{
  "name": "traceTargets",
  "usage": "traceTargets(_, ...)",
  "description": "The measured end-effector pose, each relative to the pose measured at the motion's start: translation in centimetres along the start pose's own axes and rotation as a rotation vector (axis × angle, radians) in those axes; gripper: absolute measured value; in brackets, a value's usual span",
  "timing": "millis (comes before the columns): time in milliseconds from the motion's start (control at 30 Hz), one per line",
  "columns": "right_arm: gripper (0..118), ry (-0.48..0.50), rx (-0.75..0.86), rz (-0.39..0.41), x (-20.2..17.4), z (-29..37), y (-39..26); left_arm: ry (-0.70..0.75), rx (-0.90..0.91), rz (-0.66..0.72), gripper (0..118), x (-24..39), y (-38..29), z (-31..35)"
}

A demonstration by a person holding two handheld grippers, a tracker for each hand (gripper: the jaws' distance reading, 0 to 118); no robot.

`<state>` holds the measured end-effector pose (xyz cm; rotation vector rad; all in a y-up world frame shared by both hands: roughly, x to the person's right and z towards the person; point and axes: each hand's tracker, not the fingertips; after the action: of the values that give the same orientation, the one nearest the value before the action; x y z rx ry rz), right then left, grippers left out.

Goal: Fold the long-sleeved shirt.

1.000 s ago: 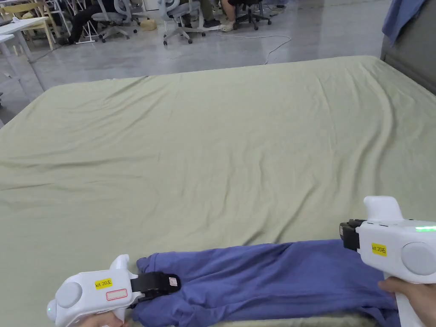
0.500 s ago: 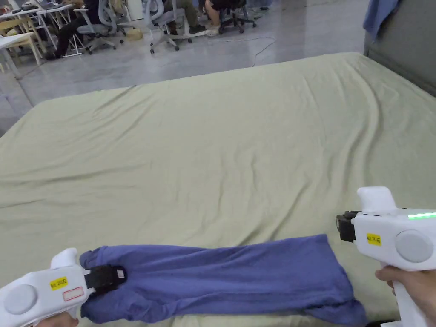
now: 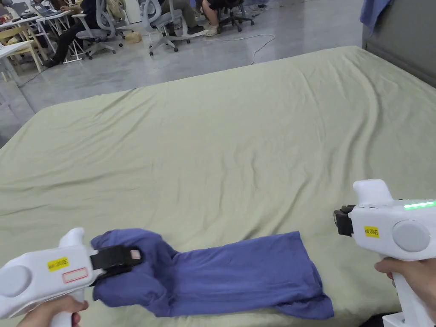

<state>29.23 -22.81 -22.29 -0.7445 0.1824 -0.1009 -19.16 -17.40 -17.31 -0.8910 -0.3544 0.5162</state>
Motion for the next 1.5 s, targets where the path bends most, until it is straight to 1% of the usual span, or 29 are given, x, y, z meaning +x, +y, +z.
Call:
traceTargets(67,0,0.002,0.000,0.001,0.1,0.0,0.1,-0.039,-0.054,-0.055,25,3.3,0.1,-2.3)
traceTargets(100,0,0.002,0.002,0.001,0.1,0.1,0.1,-0.032,-0.087,-0.085,25,4.6,0.1,-3.9)
traceTargets(200,0,0.001,0.010,0.001,0.3,0.4,0.2,0.067,-0.179,-0.176,25,8.5,-0.9,-9.7)
traceTargets(233,0,-0.001,0.014,0.001,0.4,0.6,0.2,0.113,-0.203,-0.200,25,8.2,-0.8,-12.2)
traceTargets(300,0,-0.007,0.022,0.000,0.7,0.8,0.3,0.170,-0.236,-0.194,25,9.1,-1.6,-15.3)
traceTargets(367,0,-0.014,0.028,-0.005,0.9,1.0,0.3,0.182,-0.230,-0.172,41,9.4,-2.3,-17.5)
traceTargets(400,0,-0.017,0.030,-0.010,1.1,1.1,0.4,0.151,-0.227,-0.124,46,9.5,-2.5,-18.1)
traceTargets(433,0,-0.017,0.032,-0.018,1.3,1.1,0.4,0.087,-0.207,-0.066,46,9.3,-2.6,-18.3)
traceTargets(467,0,-0.017,0.032,-0.024,1.5,1.1,0.4,0.034,-0.187,-0.010,59,9.2,-2.5,-18.2)
traceTargets(500,0,-0.015,0.030,-0.031,1.7,1.1,0.4,-0.025,-0.169,0.041,68,9.3,-2.5,-18.0)
traceTargets(533,0,-0.014,0.029,-0.037,1.8,1.0,0.4,-0.069,-0.156,0.058,82,9.4,-2.5,-17.8)
traceTargets(600,0,-0.016,0.025,-0.043,2.0,0.8,0.5,-0.123,-0.152,0.045,99,9.6,-2.2,-17.2)
traceTargets(633,0,-0.021,0.024,-0.042,2.0,0.8,0.5,-0.120,-0.150,0.034,103,9.9,-2.1,-16.8)
traceTargets(733,0,-0.029,0.025,-0.030,2.0,0.8,0.5,-0.110,-0.095,0.033,103,9.4,-1.3,-14.5)
traceTargets(800,0,-0.025,0.029,-0.030,2.0,0.9,0.5,-0.122,-0.032,0.034,99,9.0,-1.1,-12.3)
traceTargets(833,0,-0.023,0.032,-0.029,1.9,0.9,0.6,-0.121,0.009,0.017,79,8.6,-1.2,-11.1)
traceTargets(867,0,-0.022,0.034,-0.027,1.7,1.0,0.7,-0.101,0.044,-0.006,46,8.4,-1.3,-10.4)
traceTargets(900,0,-0.021,0.035,-0.026,1.6,1.0,0.7,-0.049,0.079,-0.026,8,8.7,-1.8,-10.0)
traceTargets(933,0,-0.018,0.036,-0.024,1.5,1.0,0.7,0.000,0.096,-0.049,0,8.7,-2.1,-9.8)
traceTargets(967,0,-0.013,0.035,-0.021,1.4,0.9,0.7,0.052,0.107,-0.085,0,8.7,-2.5,-9.6)
traceTargets(1000,0,-0.011,0.034,-0.018,1.3,0.8,0.7,0.063,0.124,-0.108,0,8.5,-2.9,-9.6)
traceTargets(1067,0,-0.009,0.028,-0.011,1.2,0.7,0.6,0.115,0.146,-0.117,0,8.4,-3.6,-10.4)
traceTargets(1133,0,-0.007,0.024,-0.007,1.1,0.7,0.5,0.182,0.114,-0.173,0,8.5,-4.2,-11.7)
traceTargets(1167,0,-0.006,0.023,-0.006,1.1,0.6,0.5,0.192,0.086,-0.203,0,8.5,-4.5,-12.5)
traceTargets(1300,0,-0.006,0.021,-0.003,1.0,0.7,0.5,0.123,0.024,-0.199,0,9.4,-5.8,-15.5)
traceTargets(1367,0,-0.010,0.024,-0.004,1.1,0.8,0.5,0.114,-0.009,-0.216,0,10.7,-6.7,-17.1)
traceTargets(1500,0,-0.015,0.023,-0.015,1.5,0.8,0.5,0.036,-0.088,-0.251,0,13.6,-8.5,-19.9)
